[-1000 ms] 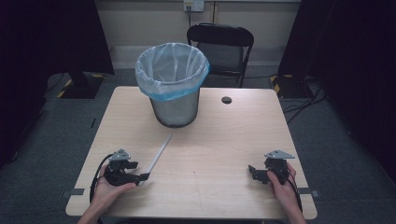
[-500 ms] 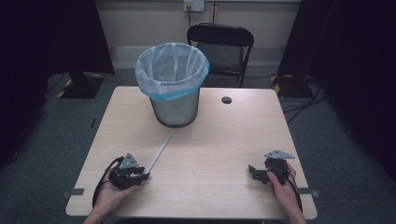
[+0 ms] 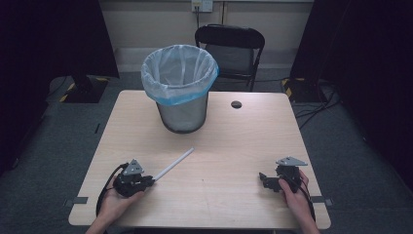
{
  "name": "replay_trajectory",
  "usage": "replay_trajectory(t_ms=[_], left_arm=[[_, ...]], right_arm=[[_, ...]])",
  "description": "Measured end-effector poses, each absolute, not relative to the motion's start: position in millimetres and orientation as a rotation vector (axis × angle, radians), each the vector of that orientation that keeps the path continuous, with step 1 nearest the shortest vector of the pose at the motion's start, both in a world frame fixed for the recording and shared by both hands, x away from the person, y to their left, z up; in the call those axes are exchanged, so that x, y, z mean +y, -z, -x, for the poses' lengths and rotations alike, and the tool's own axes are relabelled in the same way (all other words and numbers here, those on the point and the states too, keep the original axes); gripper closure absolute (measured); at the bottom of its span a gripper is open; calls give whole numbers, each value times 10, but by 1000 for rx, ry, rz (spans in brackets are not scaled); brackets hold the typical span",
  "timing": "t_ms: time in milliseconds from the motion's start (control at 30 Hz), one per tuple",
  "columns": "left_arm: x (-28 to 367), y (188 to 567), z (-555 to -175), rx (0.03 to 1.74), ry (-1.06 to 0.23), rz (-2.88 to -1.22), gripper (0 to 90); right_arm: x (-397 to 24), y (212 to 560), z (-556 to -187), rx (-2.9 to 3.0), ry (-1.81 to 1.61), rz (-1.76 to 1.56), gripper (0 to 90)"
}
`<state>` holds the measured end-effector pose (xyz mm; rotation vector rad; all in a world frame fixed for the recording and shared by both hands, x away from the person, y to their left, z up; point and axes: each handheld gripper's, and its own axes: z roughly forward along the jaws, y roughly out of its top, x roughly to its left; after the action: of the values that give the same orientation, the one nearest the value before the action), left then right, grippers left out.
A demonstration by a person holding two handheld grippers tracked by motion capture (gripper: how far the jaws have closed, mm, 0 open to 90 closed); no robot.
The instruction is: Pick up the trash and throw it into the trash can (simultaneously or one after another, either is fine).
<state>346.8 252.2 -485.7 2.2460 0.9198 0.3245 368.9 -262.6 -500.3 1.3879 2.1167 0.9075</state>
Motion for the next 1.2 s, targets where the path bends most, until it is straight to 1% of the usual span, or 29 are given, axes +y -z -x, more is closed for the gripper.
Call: replay_trajectory(t_ms=[100,200,500,733,933,1200], left_arm=[[2528,4852,-3481,905,-318,-2257,798],[2549,4855,-3494,925,-282,-2239,800],[2603,4872,-3517,932,-242,-2206,801],[2595,4831,-3488,900,-248,-2181,801],[2639,4760,-3461,893,-286,-2112,802],[2670,4703,-3445,884,-298,-2056,802]], right_arm=[[-2627,5003,-3690,2117,-907,-1388,93],[-2626,5003,-3690,2117,-908,-1388,93],[-2627,5003,-3690,2117,-908,-1388,93],[-2627,5003,-3690,2117,-908,-1388,93],[-2626,5002,-3689,2116,-907,-1390,94],[-2627,5003,-3690,2117,-908,-1388,93]])
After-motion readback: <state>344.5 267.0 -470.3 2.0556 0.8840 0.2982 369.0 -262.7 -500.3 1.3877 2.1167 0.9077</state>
